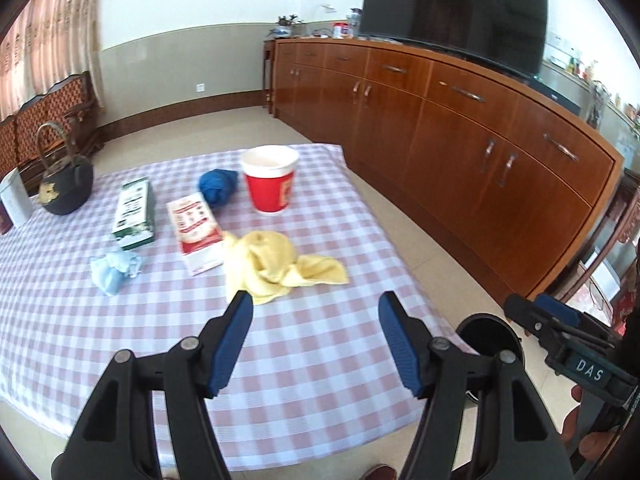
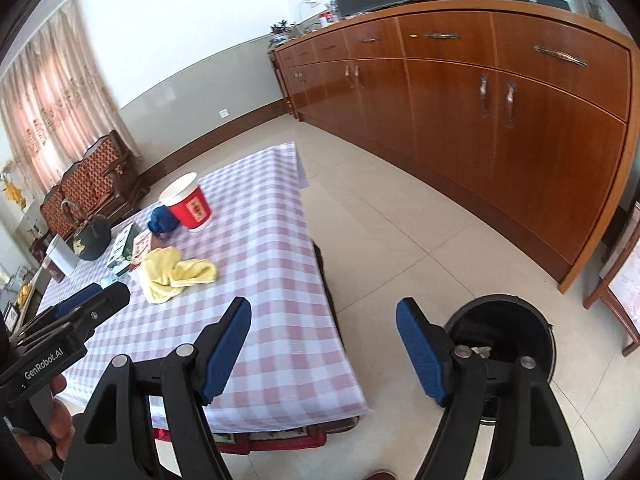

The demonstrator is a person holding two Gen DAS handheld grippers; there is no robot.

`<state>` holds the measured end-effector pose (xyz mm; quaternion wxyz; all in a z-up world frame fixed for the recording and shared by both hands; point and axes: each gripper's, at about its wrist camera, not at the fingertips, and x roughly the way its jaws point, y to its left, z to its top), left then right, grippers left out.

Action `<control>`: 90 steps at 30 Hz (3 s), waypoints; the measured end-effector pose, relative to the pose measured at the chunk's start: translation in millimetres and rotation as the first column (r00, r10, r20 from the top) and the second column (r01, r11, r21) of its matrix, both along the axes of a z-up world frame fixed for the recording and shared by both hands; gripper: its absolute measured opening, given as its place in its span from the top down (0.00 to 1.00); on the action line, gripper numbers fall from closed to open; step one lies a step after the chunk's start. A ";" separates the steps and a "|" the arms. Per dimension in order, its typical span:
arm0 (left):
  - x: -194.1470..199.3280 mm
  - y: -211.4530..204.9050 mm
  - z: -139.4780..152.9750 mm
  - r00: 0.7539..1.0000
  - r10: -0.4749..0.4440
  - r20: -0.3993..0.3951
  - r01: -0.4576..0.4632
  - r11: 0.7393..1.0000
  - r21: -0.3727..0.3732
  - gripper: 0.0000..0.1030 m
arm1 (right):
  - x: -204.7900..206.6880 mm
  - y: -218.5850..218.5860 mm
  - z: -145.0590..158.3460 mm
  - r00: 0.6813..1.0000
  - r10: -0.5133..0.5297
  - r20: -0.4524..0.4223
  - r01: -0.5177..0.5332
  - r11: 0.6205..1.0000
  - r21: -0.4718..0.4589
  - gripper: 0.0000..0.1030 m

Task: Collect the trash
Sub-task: 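Move both tools back to the table toward the yellow cloth and blue mask, then grasp the blue face mask with the left gripper while the right grasps the yellow cloth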

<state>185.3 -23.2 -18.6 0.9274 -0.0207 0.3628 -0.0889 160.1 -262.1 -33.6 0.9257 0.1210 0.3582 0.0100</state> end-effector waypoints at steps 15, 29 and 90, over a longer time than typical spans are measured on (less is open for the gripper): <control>9.0 125.4 -29.4 0.973 0.230 -0.031 -0.230 0.973 0.008 0.35 | 64.2 139.6 -10.4 0.966 0.260 -0.017 -0.260 0.965 -0.017 0.22; 52.4 161.8 -49.6 0.960 0.273 -0.059 -0.273 0.962 0.024 0.35 | 122.4 182.6 -34.7 0.950 0.304 -0.065 -0.307 0.951 -0.038 0.20; 13.4 72.8 -26.2 0.997 0.045 -0.059 -0.052 0.990 -0.127 0.83 | 67.4 105.3 -14.9 0.976 0.220 0.009 -0.220 0.975 0.019 0.49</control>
